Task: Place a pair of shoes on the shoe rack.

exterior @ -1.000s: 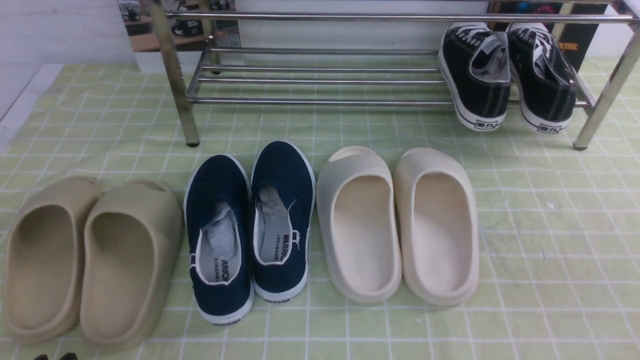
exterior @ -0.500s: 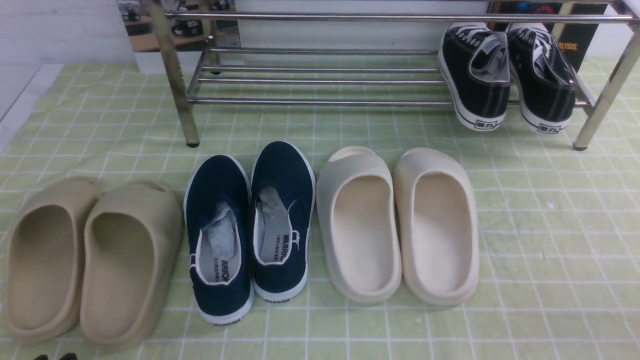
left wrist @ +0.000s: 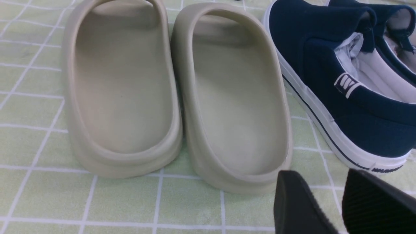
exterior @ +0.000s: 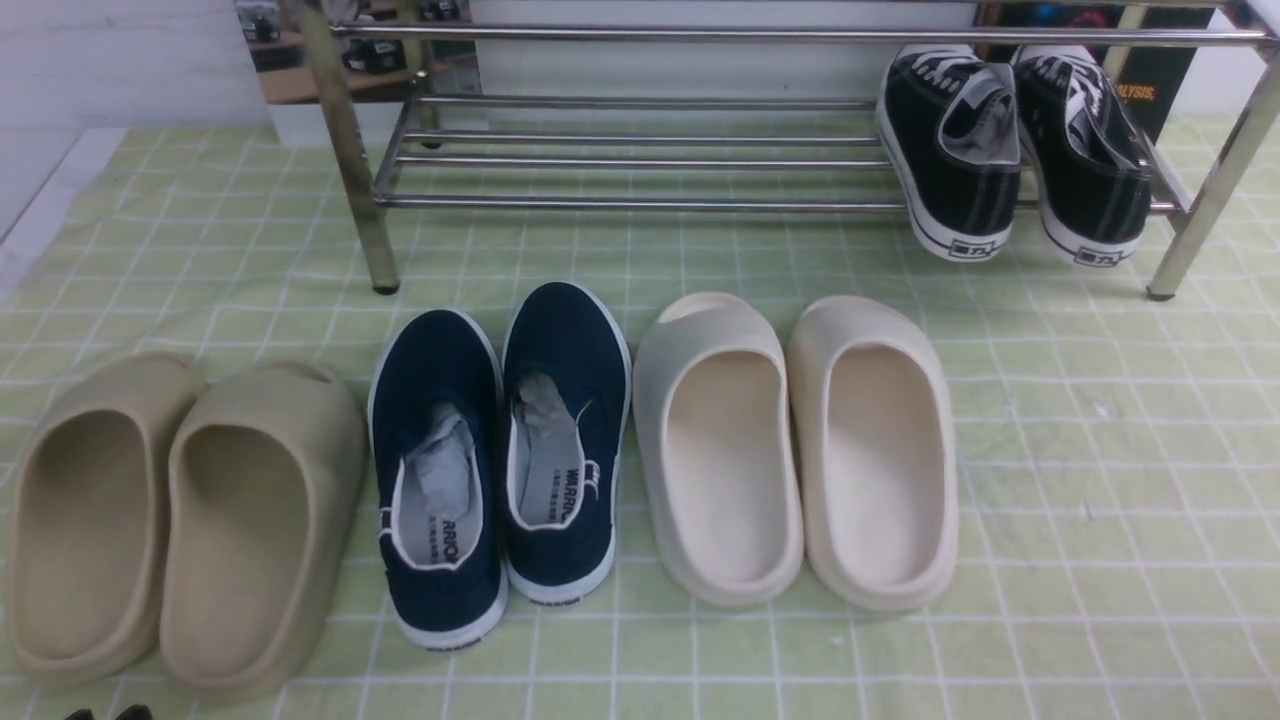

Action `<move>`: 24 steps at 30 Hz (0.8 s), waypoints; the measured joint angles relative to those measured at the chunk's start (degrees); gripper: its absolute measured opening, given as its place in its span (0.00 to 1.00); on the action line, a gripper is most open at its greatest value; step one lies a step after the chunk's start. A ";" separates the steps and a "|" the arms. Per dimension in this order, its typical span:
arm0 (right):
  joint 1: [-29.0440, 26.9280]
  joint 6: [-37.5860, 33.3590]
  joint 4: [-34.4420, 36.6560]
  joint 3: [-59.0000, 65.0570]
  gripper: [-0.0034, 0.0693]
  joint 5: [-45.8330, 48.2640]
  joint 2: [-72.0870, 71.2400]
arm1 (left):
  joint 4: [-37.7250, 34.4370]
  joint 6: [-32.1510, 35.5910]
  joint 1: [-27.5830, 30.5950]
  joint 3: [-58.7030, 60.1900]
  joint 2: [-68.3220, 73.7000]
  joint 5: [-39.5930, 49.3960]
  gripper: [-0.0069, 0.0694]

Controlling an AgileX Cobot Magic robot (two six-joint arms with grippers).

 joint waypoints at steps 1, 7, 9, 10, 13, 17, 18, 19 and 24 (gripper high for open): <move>0.00 -0.58 0.05 0.00 0.06 1.45 0.00 | 0.00 0.00 0.00 0.00 0.00 0.00 0.40; 0.00 -1.90 0.60 -0.29 0.06 8.18 0.00 | 0.00 0.00 0.00 0.00 0.00 0.00 0.40; 0.00 -1.90 0.79 -0.40 0.07 8.82 0.00 | 0.00 0.00 0.00 0.00 0.00 0.00 0.40; 0.00 -1.90 0.86 -0.47 0.07 9.04 0.00 | 0.00 0.00 0.00 0.00 0.00 0.00 0.40; 0.00 -1.90 0.91 -0.53 0.07 9.19 0.00 | 0.00 0.00 0.00 0.00 0.00 0.00 0.40; 0.00 -1.90 0.98 -0.53 0.07 9.24 0.00 | 0.00 0.00 0.00 0.00 0.00 0.00 0.40; 0.00 -1.90 0.98 -0.53 0.07 9.24 0.00 | 0.00 0.00 0.00 0.00 0.00 0.00 0.40; 0.00 -1.90 0.98 -0.53 0.08 9.24 0.00 | 0.00 0.00 0.00 0.00 0.00 0.00 0.40; 0.00 -1.90 1.02 -0.53 0.08 9.24 0.00 | 0.00 0.00 0.00 0.00 0.00 0.00 0.40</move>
